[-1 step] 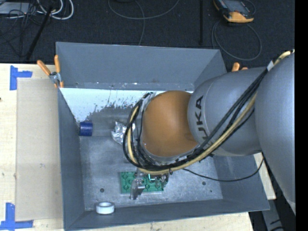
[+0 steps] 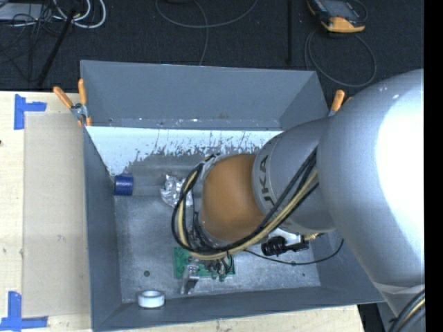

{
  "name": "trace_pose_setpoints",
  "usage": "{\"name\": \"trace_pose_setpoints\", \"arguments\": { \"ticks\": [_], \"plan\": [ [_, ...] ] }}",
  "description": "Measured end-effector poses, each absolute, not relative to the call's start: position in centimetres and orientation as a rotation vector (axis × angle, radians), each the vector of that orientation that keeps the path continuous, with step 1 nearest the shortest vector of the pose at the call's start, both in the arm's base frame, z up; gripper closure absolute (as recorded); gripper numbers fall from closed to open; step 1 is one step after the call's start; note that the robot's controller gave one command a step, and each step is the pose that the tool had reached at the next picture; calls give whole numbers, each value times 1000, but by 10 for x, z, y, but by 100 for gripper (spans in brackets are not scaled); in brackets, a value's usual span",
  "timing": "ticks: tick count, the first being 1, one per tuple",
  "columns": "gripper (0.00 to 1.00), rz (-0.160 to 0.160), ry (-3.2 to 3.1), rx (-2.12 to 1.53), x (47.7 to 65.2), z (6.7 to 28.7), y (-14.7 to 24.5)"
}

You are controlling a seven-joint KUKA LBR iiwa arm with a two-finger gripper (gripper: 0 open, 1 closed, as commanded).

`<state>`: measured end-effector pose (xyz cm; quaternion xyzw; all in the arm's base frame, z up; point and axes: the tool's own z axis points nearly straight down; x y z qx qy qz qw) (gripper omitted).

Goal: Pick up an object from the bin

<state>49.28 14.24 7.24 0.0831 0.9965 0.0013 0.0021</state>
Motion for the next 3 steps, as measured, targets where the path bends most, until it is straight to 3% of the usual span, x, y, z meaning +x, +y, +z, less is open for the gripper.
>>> {"name": "trace_pose_setpoints", "arguments": {
  "ticks": [1,2,3],
  "plan": [
    [100,8,3121,263,495,75,143],
    [100,0,3125,-53,492,75,155],
    [100,1,3133,-94,495,215,122]
  ]
}}
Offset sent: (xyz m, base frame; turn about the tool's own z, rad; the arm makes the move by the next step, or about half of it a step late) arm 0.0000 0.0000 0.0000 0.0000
